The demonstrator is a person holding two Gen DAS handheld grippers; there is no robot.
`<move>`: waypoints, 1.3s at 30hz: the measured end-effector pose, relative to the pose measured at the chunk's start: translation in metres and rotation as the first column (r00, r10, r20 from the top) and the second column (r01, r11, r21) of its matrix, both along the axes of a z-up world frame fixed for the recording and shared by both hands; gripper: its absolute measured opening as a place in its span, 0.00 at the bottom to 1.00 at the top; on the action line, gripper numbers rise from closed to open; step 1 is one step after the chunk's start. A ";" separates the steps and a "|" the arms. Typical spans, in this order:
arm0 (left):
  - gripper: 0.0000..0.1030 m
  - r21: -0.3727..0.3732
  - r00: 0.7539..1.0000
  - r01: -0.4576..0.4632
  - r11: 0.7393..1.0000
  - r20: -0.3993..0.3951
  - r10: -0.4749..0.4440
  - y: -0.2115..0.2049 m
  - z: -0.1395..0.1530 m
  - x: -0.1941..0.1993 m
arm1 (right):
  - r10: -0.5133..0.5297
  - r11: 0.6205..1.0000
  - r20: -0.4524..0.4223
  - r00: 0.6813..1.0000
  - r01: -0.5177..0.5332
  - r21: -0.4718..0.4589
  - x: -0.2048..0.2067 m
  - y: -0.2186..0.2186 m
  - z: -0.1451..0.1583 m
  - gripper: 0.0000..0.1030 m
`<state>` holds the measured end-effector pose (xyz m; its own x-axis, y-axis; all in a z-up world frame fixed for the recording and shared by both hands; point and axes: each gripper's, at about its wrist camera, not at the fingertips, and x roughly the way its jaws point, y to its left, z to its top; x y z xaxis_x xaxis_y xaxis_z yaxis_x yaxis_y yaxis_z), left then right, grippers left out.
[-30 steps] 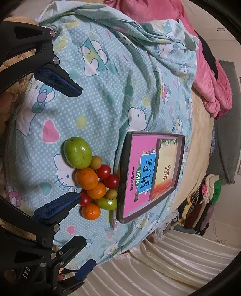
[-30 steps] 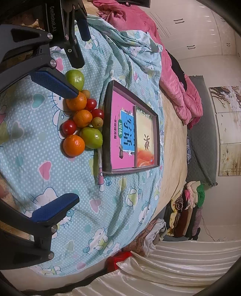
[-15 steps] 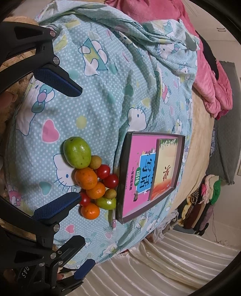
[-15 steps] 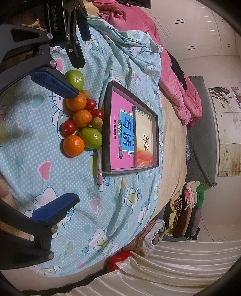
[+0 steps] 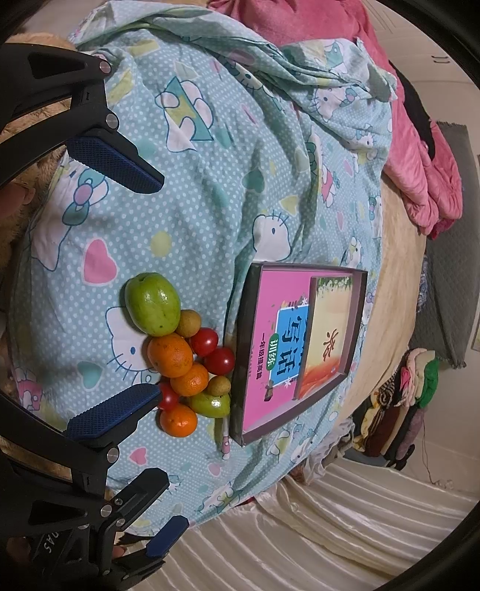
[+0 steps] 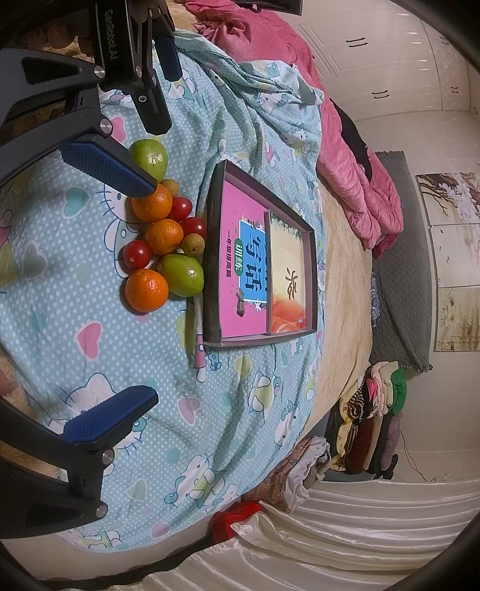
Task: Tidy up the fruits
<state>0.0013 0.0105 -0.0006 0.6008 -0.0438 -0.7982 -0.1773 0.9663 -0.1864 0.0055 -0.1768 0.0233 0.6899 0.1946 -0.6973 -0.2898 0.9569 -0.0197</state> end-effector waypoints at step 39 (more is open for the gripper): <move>0.78 -0.001 0.979 0.137 0.991 -0.151 -0.135 -0.006 -0.043 0.033 | -0.028 1.000 -0.266 0.964 0.027 -0.007 0.064 -0.003 -0.056 0.83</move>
<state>0.0346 0.0045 -0.0434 0.4630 -0.1088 -0.8796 -0.0692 0.9850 -0.1583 0.0698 -0.1803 -0.0328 0.4848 0.1755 -0.8569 -0.2587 0.9646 0.0511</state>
